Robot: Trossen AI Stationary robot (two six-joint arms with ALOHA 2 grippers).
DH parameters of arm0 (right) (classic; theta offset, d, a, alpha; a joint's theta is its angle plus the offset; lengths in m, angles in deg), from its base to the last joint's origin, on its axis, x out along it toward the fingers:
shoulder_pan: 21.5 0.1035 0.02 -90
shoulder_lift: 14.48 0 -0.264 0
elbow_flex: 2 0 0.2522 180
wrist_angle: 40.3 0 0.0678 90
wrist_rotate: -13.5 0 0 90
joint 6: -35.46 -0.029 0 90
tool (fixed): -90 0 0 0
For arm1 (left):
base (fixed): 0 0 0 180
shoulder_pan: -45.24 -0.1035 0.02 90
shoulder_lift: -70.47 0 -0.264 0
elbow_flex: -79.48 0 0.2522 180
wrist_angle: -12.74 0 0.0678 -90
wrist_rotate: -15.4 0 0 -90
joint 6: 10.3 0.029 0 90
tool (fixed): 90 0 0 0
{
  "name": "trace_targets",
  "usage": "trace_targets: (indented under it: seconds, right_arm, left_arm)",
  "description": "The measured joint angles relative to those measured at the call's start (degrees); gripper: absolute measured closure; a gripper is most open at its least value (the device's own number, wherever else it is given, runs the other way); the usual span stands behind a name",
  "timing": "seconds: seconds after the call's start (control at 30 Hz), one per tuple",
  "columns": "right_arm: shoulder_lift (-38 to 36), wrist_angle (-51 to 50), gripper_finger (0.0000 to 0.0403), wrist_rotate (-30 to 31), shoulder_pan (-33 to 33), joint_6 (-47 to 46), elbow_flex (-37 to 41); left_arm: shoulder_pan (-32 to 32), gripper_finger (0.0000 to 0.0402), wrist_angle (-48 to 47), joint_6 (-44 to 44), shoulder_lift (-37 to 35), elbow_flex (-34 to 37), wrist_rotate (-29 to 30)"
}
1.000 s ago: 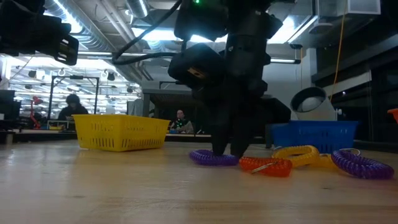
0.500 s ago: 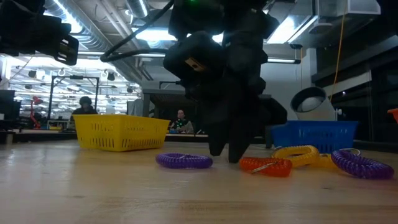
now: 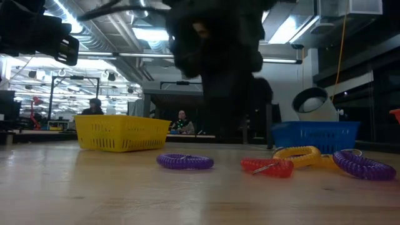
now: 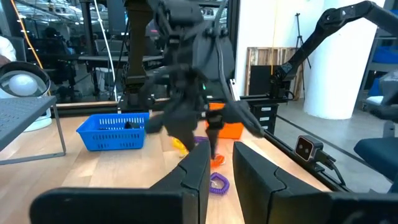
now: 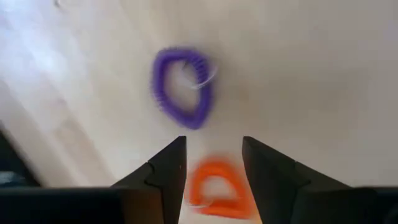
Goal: Pick & Place Office Desk Supplies
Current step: Put the orange spring keychain into the orange bin
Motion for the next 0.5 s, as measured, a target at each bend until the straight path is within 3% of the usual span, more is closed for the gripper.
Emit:
trace_targets:
  seconds: [0.17, 0.5]
  right_arm:
    - [-0.2, -9.6, 0.0244, 6.1, 1.1, 11.3, -4.2]
    - [0.9, -9.5, 0.0244, 8.2, 6.4, 11.0, -2.6]
  left_arm:
    - [0.0, 0.0334, 0.0, 0.0, 0.0, 0.0, 0.0]
    - [0.0, 0.0334, 0.0, 0.0, 0.0, 0.0, 0.0]
